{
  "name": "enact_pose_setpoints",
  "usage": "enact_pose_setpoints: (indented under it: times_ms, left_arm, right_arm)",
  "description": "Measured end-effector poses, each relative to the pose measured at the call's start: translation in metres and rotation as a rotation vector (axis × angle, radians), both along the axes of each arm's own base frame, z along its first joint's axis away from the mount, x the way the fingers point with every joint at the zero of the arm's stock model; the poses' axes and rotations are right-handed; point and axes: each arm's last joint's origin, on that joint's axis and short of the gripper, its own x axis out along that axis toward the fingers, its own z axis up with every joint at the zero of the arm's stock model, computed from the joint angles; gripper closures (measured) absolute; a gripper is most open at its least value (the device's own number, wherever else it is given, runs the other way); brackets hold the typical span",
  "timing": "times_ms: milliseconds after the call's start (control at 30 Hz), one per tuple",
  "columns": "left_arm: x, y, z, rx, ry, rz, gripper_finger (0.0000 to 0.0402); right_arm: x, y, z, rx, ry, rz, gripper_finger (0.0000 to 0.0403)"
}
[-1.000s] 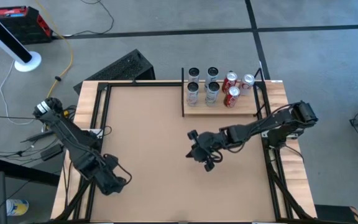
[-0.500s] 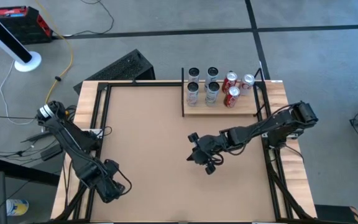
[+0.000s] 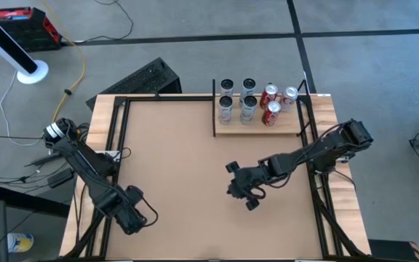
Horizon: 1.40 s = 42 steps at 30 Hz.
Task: Place canned beverage on shelf
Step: Put the silver soda can on the shelf align with the other silver soda can
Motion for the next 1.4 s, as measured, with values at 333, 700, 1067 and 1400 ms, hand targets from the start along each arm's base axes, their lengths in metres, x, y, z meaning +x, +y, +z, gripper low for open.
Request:
enact_pose_setpoints:
  times_ms: [333,700,1067,1400]
  left_arm:
    - [0.005,0.008,-0.011,-0.065,0.007,-0.136,0.011]
    - [0.076,0.059,0.023,-0.041,-0.359,-0.247,0.0111]
    - [0.221,0.128,0.06,0.132,-0.686,-0.656,0.0111]
    - [0.299,0.172,0.054,0.267,-0.564,-0.881,0.0111]
  right_arm:
    - [-0.018,0.013,-0.01,-0.056,0.153,-0.111,0.0378]
    - [-0.077,0.023,-0.008,-0.128,0.162,-0.143,0.0378]
    - [-0.152,-0.014,0.018,0.013,-0.367,-0.199,0.0377]
    - [-0.166,-0.024,0.015,0.037,-0.417,-0.207,0.0377]
